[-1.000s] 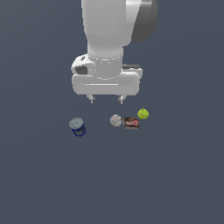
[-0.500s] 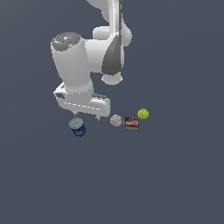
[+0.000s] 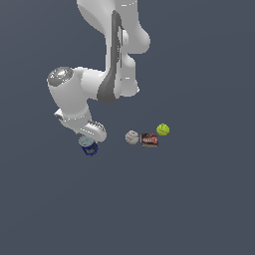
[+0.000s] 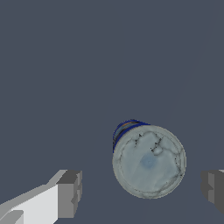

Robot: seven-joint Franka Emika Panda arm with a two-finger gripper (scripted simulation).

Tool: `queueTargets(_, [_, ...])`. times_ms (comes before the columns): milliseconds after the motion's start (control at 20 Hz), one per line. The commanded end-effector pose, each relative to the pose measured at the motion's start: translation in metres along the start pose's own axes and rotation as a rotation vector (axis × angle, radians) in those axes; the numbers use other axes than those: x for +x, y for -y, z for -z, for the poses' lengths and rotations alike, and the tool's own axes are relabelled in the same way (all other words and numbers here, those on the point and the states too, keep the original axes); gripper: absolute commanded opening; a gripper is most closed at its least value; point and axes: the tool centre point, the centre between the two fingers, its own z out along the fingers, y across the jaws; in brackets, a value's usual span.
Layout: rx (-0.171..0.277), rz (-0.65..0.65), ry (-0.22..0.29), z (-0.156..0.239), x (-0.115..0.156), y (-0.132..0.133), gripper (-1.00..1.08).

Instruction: Pick up a designated object from a clutter of objects.

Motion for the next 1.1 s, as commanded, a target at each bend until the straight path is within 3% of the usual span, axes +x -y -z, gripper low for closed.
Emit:
queueTargets(0, [-0.003,-0.026,0.001,-0.009,-0.001,-0.01,1.0])
queueTargets(450, [-0.005,-0.036,0.003,-0.018,-0.002,-0.015,1.0])
queueTargets(1050, [-0.005,-0.04,0.003,-0.063,-0.003,-0.016,1.0])
